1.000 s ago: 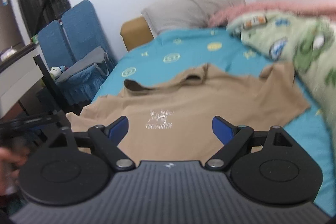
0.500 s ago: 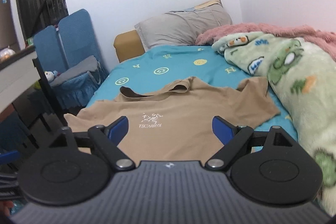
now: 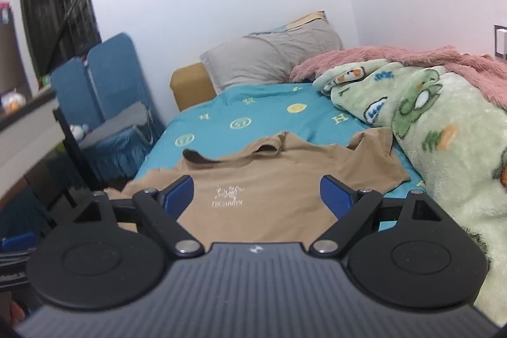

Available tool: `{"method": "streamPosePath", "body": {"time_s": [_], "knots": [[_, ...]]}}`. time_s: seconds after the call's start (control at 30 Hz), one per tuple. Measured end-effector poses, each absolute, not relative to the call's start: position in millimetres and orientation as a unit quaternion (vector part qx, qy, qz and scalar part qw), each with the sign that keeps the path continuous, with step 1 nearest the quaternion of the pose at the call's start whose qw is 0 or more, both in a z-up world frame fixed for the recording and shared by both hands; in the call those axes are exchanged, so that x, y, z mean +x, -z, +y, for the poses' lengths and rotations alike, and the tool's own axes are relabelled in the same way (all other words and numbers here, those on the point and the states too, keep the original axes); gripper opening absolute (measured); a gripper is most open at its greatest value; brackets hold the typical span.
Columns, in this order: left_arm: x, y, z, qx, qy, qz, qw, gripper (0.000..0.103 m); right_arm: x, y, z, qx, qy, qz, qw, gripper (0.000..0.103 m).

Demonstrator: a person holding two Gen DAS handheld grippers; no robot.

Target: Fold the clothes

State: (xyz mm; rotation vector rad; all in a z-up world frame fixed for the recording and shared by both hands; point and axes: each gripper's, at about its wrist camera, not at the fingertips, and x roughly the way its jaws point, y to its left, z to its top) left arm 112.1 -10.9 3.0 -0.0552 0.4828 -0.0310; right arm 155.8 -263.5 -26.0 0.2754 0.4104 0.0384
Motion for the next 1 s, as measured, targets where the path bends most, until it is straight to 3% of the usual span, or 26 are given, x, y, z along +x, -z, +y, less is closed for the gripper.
{"method": "streamPosePath", "body": {"time_s": [0.47,1.0], "knots": [[116,-10,-34,-0.023,0.023,0.241,0.97,0.103,155,22,-279,0.14,-0.028,0.204,0.968,0.088],[128,58,31,-0.042,-0.019,0.294,0.955,0.103,199,98,-310,0.293,0.053,0.221,0.929,0.088]]}}
